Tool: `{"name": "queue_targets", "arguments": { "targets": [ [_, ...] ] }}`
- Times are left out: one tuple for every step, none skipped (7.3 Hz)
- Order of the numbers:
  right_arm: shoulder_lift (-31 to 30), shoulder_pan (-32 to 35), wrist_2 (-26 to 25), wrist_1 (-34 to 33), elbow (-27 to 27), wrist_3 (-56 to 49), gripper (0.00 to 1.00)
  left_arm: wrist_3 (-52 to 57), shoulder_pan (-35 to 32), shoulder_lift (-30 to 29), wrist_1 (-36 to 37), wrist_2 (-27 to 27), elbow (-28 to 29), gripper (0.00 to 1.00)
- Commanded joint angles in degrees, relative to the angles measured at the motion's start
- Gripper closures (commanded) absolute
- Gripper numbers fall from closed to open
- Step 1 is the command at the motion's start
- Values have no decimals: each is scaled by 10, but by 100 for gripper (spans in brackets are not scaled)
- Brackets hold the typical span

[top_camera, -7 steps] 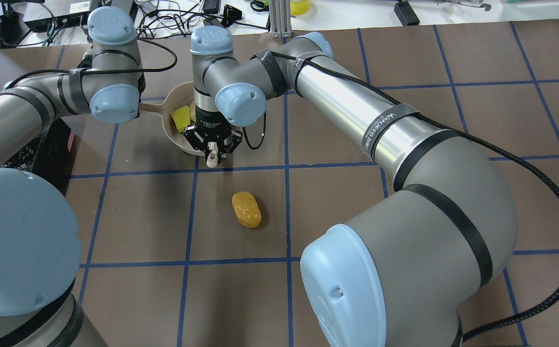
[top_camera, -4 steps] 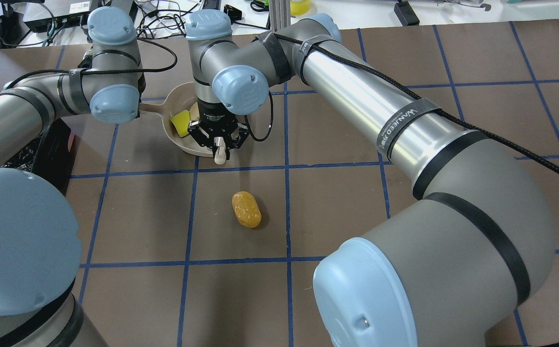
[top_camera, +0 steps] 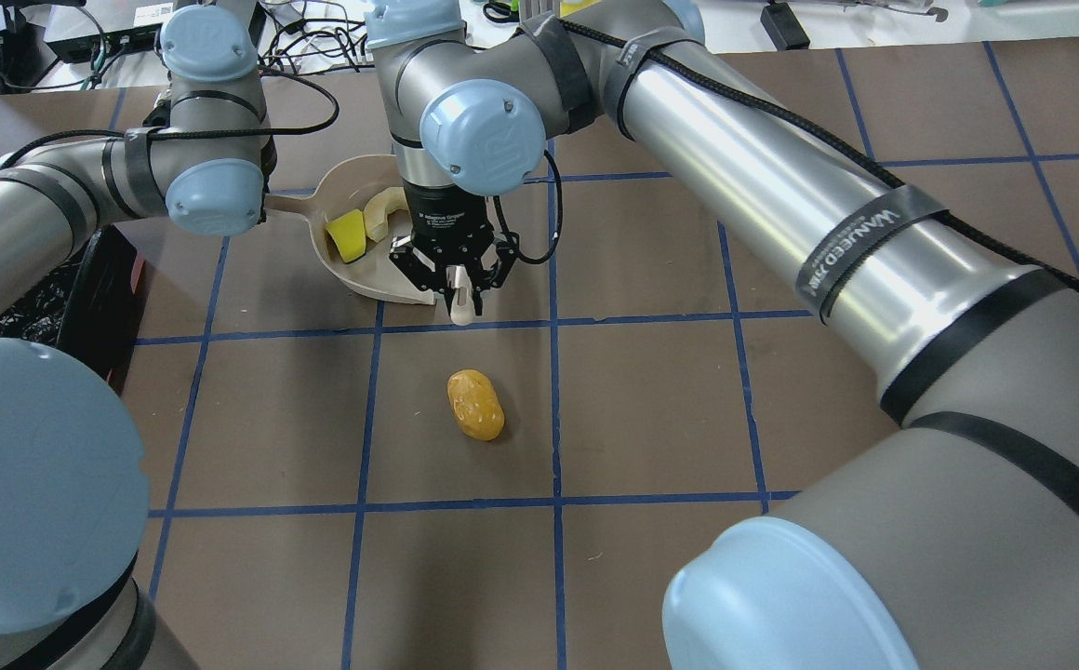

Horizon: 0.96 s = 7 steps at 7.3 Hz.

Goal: Sweep and dump trash into bin
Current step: 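Move the brush behind the yellow potato with the right gripper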

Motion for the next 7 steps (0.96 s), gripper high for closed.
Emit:
{"name": "queue_targets", "arguments": {
  "targets": [
    [-135,-6,5,-2,157,39,99,4,2,34,-5,-6,-58,100],
    [-176,-1,8,-54,232,77,99,5,4,52,-6,-6,-87,100],
    [-189,6,10,-98,290,98,99,6,11,73,-18,-5,-113,100],
    [-188,33,20,-116,307,152,99,5,17,101,-34,-6,-139,100],
    [-187,68,20,-113,309,198,99,2,18,124,-35,-3,-165,100],
    [-183,93,22,-117,323,237,98,-3,16,149,-34,-2,-197,100],
    [-186,102,73,-141,348,276,99,-13,13,174,-29,0,-221,100]
  ]
}}
